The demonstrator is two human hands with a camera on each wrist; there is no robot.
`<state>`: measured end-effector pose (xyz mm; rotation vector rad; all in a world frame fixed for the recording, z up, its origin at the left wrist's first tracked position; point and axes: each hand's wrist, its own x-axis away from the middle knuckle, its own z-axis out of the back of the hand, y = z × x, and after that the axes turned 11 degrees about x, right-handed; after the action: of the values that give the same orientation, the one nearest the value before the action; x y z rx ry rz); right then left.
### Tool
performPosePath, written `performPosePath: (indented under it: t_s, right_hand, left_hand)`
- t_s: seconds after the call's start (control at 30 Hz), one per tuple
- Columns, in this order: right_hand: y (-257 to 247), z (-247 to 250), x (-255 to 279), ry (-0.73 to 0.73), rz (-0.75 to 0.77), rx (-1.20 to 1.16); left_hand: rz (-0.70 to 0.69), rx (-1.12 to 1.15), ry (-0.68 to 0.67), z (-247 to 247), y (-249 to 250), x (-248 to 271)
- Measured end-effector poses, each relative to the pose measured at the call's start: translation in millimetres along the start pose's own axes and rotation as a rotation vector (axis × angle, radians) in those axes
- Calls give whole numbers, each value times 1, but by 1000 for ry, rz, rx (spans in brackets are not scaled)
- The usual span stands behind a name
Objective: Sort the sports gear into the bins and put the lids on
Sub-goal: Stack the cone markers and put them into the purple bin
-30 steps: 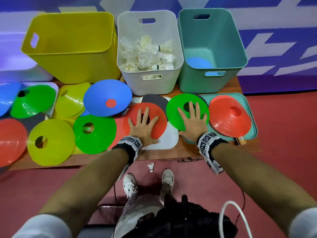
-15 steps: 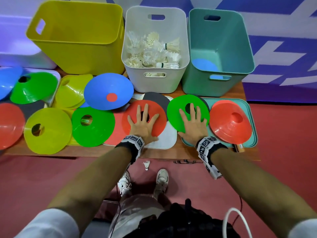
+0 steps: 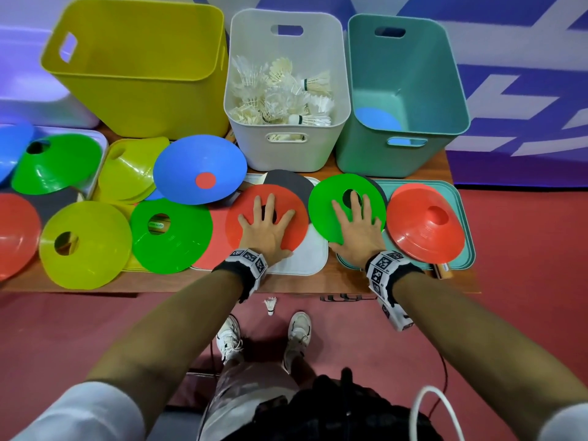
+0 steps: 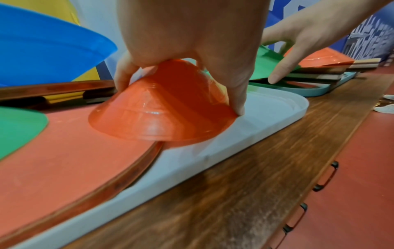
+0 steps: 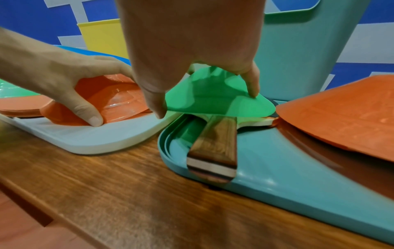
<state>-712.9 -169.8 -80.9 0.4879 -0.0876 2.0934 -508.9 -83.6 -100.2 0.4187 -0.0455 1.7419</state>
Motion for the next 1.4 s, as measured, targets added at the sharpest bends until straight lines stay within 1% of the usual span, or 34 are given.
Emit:
performPosePath:
  t_s: [0.13,0.3,0.37,0.47,0.6,0.67,0.77,0.97,1.13,1.27,1.4]
  right_hand:
    - [0,2,3,12,6,-12]
    - [-1,5,6,23,-13,-55]
    - [-1,7,7,43,-27,-86]
    - [-3,14,8,66,-13,-128]
    - [-7,25,8,92,5,-172]
    - [-9,28,6,97,1,-168]
    - [-10,28,6,89,-25,-152]
    - [-18,29,6,62,-17,-161]
    - [-27,33,5,72,10,-172]
    - [-25,35,4,84,-3,-183]
    - [-17,42,6,132,-43,-268]
  left_hand:
    - [27,6,28,0,-3,1]
    - [-10,-21,29,12,-14,-2]
    - [-14,1,36,18,-16,-2]
    - [-19,103,65,27,-17,-2]
    - [-14,316,103,38,-14,-1]
    - [11,367,96,43,-16,1]
    - [33,431,124,50,-20,2]
    - [78,464,62,51,-28,1]
    - [93,394,-4,53,-26,1]
    - [81,373,23,53,-25,0]
    - [12,471,94,58,-22,2]
